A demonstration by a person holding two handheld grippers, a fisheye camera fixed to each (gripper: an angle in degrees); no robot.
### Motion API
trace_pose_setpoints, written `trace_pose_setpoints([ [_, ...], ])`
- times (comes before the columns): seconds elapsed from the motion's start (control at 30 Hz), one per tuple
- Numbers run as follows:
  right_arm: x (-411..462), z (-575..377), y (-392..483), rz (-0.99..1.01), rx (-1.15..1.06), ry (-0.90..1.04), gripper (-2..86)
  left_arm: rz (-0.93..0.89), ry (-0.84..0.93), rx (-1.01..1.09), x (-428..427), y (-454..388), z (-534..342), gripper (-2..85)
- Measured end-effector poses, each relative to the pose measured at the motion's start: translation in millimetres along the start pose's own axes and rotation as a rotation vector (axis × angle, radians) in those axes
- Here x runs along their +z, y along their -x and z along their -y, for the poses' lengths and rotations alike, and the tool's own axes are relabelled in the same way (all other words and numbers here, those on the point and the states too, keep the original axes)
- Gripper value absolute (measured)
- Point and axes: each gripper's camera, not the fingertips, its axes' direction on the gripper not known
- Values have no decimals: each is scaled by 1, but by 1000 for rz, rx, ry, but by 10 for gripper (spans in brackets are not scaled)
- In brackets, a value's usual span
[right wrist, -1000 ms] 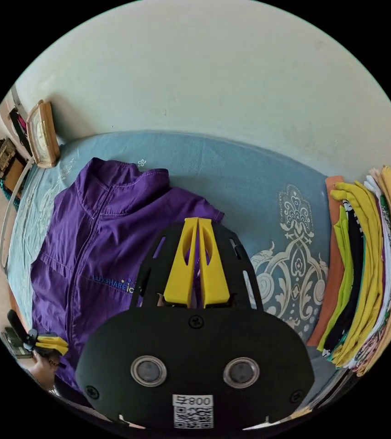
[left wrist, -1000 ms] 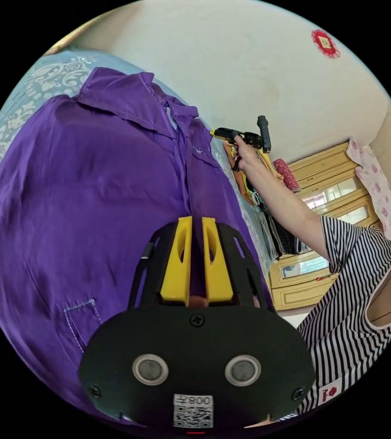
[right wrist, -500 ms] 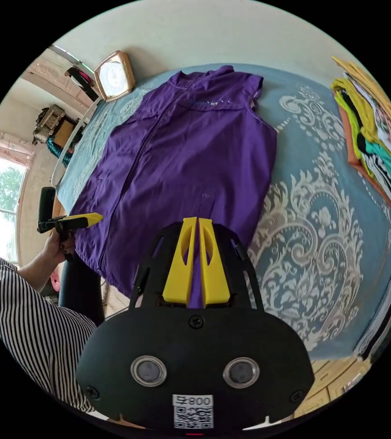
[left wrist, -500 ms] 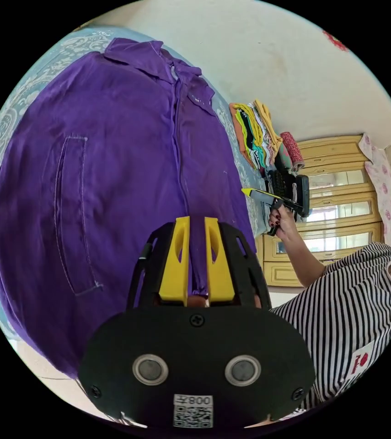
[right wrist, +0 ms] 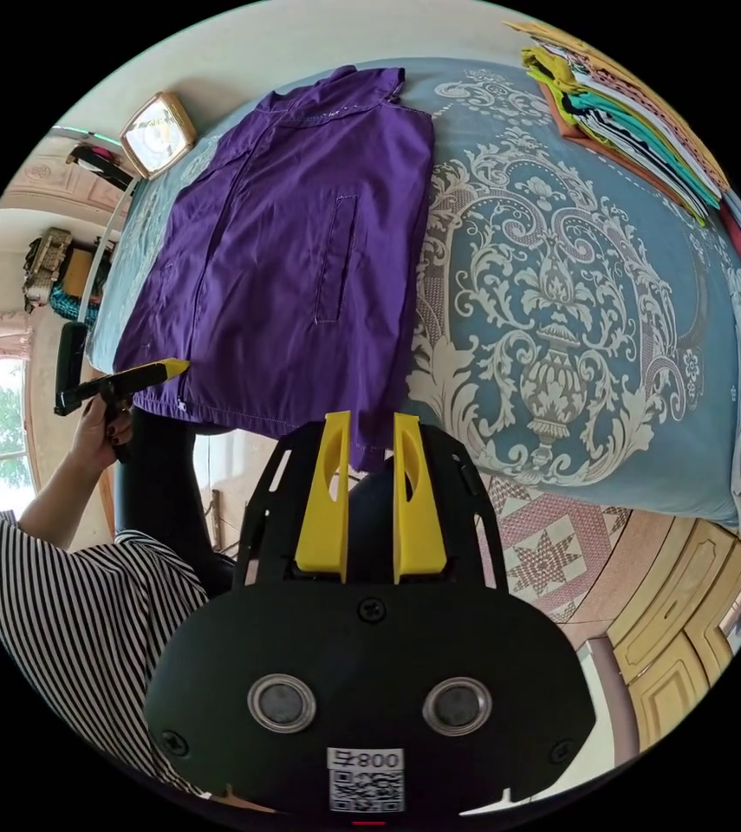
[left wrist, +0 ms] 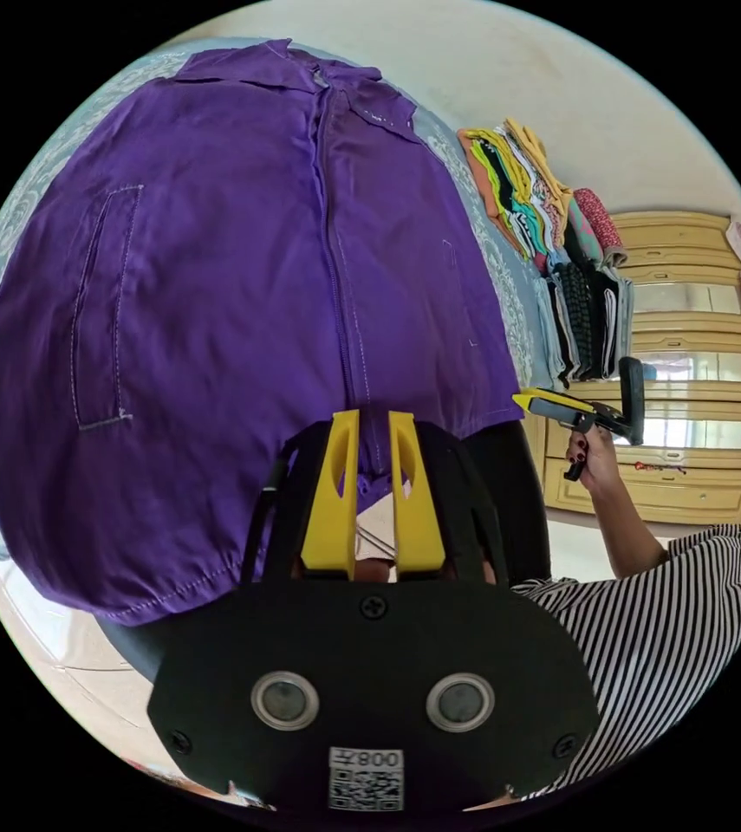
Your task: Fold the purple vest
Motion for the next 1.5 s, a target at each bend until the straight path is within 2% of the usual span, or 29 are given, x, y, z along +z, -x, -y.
trace_pose_setpoints([
  [0.23,19,-12,3,-90,-27,45,40,49,3,-37,-5,-1,-26,14],
  [0.43,3,-40,-19,-10,6,-8,16,50,35,23,-15,-14,-57,4],
  [0.6,18,-47,-30,37,33,1,12,42,28,-17,-16,1,-75,10],
  [0.8,26,-50,-37,68,72,0,11,43,-77,-29,-66,19,-112,32],
  [1.07,19,-66,-55,157,174,-64,15,200,-322,-261,-178,100,-206,82],
  [1.2,11,-65,-42,141,169,-93,9,164,-304,-327,-178,141,-217,92],
  [1.27,6,-61,-29,118,140,-105,7,63,-253,-348,-164,160,-215,81],
  [1.5,-5,-48,30,53,8,-156,3,57,-295,-279,-181,142,-228,40],
])
